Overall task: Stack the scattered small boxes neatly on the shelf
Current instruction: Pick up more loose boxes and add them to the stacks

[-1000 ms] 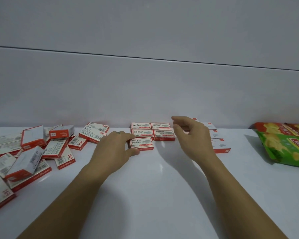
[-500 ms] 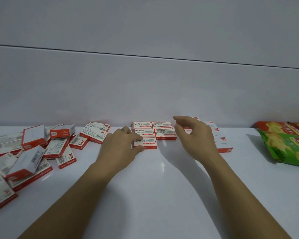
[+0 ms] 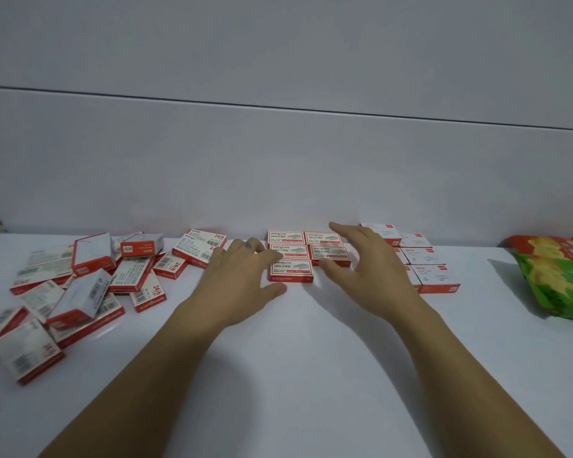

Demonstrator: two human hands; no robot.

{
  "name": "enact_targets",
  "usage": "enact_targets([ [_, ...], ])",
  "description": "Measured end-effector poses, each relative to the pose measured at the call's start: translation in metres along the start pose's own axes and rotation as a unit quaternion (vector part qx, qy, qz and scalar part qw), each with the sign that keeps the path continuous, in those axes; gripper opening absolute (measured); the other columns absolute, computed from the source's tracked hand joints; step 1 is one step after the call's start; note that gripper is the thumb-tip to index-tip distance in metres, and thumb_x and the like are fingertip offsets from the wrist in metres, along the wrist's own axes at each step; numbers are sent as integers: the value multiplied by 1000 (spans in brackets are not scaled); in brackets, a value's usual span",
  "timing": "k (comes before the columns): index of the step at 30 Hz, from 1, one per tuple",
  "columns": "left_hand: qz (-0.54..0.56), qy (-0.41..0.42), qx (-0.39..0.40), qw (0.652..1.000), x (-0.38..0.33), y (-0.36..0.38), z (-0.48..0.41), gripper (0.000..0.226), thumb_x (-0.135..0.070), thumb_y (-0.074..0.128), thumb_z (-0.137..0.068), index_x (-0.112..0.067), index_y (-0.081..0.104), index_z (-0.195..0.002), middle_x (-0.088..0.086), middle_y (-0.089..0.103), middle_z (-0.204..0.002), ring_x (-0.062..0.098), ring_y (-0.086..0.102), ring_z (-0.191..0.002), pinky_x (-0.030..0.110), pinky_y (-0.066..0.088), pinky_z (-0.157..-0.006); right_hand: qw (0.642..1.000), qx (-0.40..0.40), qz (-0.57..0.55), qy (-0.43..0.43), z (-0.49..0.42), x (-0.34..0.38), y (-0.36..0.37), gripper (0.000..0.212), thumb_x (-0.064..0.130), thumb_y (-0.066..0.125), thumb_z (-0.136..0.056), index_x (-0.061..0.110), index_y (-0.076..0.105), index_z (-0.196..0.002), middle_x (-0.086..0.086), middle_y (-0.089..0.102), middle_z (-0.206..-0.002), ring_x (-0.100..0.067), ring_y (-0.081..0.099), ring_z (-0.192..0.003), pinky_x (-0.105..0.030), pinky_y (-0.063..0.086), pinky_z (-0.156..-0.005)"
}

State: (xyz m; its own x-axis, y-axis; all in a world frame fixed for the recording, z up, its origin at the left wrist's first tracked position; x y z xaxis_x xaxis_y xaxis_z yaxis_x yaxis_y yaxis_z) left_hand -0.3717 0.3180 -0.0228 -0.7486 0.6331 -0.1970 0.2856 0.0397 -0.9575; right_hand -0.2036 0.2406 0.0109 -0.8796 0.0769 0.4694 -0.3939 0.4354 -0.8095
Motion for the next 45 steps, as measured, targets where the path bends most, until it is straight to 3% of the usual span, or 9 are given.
enact_targets([
  [9, -56, -32, -30, 997, 28, -54, 37, 62, -67, 46, -83, -37, 40, -137, -7, 44, -142, 18, 37, -130, 42, 30, -105, 994, 56, 43, -83, 10, 54, 24, 68, 50, 64, -81, 30, 41, -142, 0, 40, -148, -21, 34, -135, -39, 23, -115],
  [16, -136, -165, -55, 975, 109, -85, 113, 64, -72, 40, -83, -40, 36, -139, -8, 38, -148, 20, 31, -135, 50, 22, -109, 977, 107, 67, -170, 10, 110, 47, 68, 54, 60, -83, 33, 37, -144, 2, 35, -151, -16, 26, -138, -37, 14, -117],
  [20, -153, -238, -68, 957, 149, -100, 155, 70, -74, 39, -81, -39, 36, -141, -6, 40, -147, 21, 33, -134, 50, 26, -108, 968, 123, 76, -206, 14, 142, 59, 65, 55, 56, -86, 36, 34, -144, 6, 33, -152, -14, 24, -137, -36, 12, -116],
  [25, -140, -287, -70, 945, 168, -91, 178, 71, -75, 34, -82, -35, 37, -141, -6, 44, -144, 20, 42, -128, 48, 32, -104, 953, 144, 85, -252, 26, 185, 81, 64, 54, 53, -88, 36, 31, -146, 6, 31, -153, -14, 22, -138, -38, 8, -117],
  [29, -111, -324, -55, 938, 170, -79, 171, 75, -80, 30, -79, -37, 38, -139, -5, 46, -143, 22, 42, -130, 51, 28, -107, 946, 140, 79, -281, 37, 210, 94, 62, 53, 51, -89, 32, 33, -145, 5, 34, -150, -15, 25, -139, -40, 4, -119],
  [33, -81, -352, -58, 931, 167, -74, 161, 64, -78, 38, -79, -36, 45, -127, -7, 59, -128, 21, 52, -120, 48, 31, -105, 946, 152, 78, -276, 44, 213, 107, 62, 53, 50, -89, 33, 32, -145, 5, 33, -152, -15, 24, -140, -41, 7, -119],
  [40, -64, -327, -135, 933, 158, -89, 157, 43, -58, 53, -84, -35, 53, -121, -6, 62, -122, 18, 54, -113, 41, 39, -98, 950, 162, 65, -259, 46, 201, 102, 62, 52, 50, -90, 33, 29, -146, 6, 30, -153, -14, 23, -140, -38, 8, -119],
  [45, -13, -213, -224, 951, 119, -108, 142, 31, -49, 59, -84, -36, 65, -112, -5, 63, -114, 16, 53, -104, 34, 45, -84, 959, 142, 48, -239, 35, 185, 77, 63, 48, 54, -89, 32, 32, -146, 7, 33, -150, -14, 26, -137, -34, 13, -117],
])
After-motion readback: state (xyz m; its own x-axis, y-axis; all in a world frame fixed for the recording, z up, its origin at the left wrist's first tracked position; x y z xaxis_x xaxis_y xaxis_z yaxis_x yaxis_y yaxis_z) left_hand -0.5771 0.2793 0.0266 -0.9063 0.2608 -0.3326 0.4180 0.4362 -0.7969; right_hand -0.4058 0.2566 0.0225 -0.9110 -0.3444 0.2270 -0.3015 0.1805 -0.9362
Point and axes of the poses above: each hand's wrist, its own z-axis away from the middle knuckle, its own y-axis out of the palm, x = y × z, the point moved 9 cm from there along -z, towards the middle knuckle
